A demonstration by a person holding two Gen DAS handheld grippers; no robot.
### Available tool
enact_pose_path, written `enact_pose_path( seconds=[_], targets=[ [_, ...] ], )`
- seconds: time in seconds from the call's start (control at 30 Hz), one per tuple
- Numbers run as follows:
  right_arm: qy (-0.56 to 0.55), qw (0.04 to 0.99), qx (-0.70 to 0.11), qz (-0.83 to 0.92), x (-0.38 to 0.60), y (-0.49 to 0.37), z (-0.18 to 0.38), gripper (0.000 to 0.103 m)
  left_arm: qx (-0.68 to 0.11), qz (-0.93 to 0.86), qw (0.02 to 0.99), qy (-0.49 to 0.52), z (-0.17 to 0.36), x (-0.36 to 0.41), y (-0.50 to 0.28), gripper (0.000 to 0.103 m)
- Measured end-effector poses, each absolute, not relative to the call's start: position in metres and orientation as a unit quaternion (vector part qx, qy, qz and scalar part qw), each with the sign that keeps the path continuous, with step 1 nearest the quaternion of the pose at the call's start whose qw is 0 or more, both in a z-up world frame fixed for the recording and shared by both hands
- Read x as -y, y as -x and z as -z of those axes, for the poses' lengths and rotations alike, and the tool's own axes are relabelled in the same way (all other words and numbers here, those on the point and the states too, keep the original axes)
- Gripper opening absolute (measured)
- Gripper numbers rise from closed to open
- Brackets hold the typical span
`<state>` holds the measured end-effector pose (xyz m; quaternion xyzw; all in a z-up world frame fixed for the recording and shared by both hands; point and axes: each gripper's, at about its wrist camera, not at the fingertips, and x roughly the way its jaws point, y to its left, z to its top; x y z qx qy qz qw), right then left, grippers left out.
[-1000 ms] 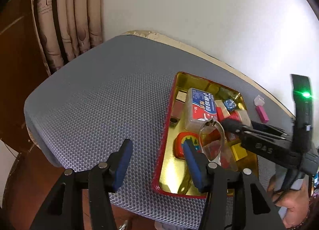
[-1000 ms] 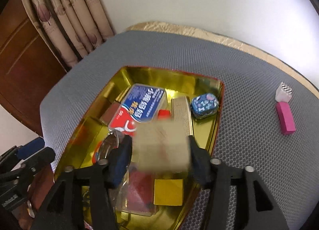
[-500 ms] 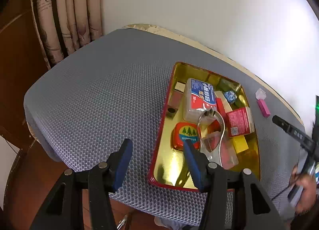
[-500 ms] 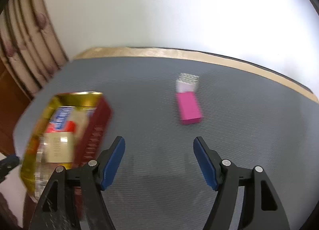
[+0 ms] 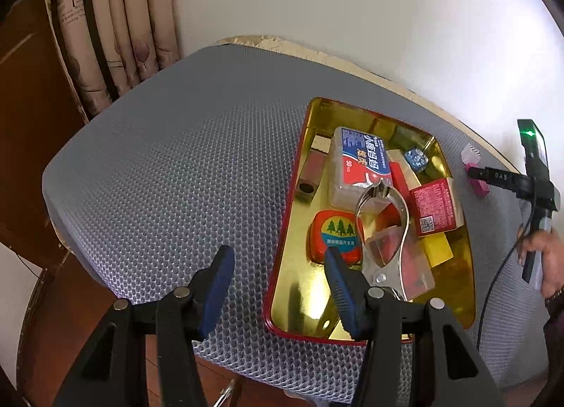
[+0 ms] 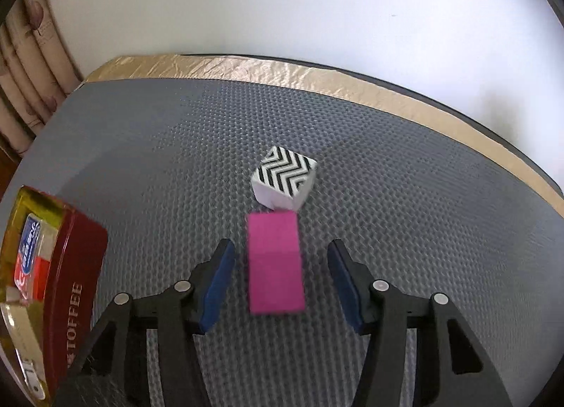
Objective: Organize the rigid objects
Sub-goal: 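Grasp the pink eraser with the right gripper while the left gripper grasps the zigzag cube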
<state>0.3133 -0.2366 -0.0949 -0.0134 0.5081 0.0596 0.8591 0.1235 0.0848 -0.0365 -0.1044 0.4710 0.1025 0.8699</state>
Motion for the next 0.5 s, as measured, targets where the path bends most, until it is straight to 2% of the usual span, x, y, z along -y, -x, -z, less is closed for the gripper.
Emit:
enact_pose_path(
  seconds=[0.03, 0.13, 0.33, 0.5],
  targets=[
    [0.016, 0.855, -0.514, -0.066, 0.234, -0.317, 0.098, 0.035, -0.471, -0.104, 0.87, 0.101, 0.037, -0.084, -0.125, 0.054],
    [0.044, 0.854, -0.515, -0.063, 0.228, -0.312, 0.099, 0.027, -0.464, -0.106, 0.876, 0.08, 0.035, -0.08, -0.126, 0.054],
    [0.013, 0.864, -0.501, -0.058, 0.278, -0.254, 0.089, 0.027, -0.418, -0.071, 0.905, 0.025, -0.002, -0.055, -0.116, 0.054],
    [0.008, 0.875, -0.484, -0.003, 0.341, -0.196, 0.09, 0.027, -0.401, 0.057, 0.914, 0.027, -0.047, -0.018, -0.133, 0.055]
  ],
)
